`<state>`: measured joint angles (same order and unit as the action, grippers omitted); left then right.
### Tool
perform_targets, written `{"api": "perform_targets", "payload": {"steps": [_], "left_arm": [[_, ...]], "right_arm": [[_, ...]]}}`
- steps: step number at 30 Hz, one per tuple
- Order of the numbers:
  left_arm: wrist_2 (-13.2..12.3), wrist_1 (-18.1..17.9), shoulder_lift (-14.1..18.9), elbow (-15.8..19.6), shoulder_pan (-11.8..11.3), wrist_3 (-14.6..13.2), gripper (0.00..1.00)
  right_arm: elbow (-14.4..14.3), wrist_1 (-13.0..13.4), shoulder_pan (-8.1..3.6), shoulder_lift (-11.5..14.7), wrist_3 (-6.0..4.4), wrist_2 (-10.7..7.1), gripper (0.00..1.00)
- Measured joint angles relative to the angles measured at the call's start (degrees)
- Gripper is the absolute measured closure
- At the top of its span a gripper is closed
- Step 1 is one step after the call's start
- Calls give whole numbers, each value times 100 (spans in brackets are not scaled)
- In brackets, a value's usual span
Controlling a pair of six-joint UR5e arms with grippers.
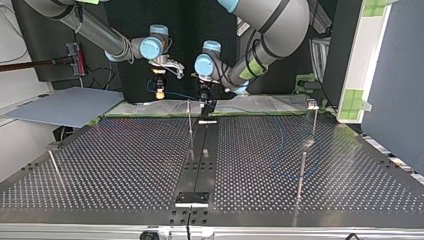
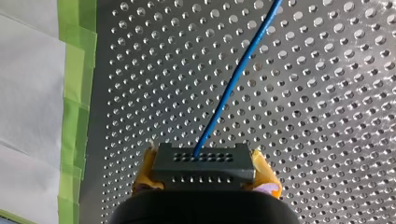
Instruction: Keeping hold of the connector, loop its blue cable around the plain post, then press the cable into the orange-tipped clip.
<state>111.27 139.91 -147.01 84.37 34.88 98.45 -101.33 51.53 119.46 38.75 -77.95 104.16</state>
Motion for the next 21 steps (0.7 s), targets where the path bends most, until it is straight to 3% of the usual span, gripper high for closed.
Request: {"api": "perform_targets", "payload": {"steps": [13, 21], "left_arm": [[-76, 129, -17, -79, -79, 6, 100], [-141, 176, -106, -122, -106, 53, 100]], "right_arm": [[8, 18, -180, -44, 24, -135, 100], [98, -5, -214, -325, 12, -164, 100]]}}
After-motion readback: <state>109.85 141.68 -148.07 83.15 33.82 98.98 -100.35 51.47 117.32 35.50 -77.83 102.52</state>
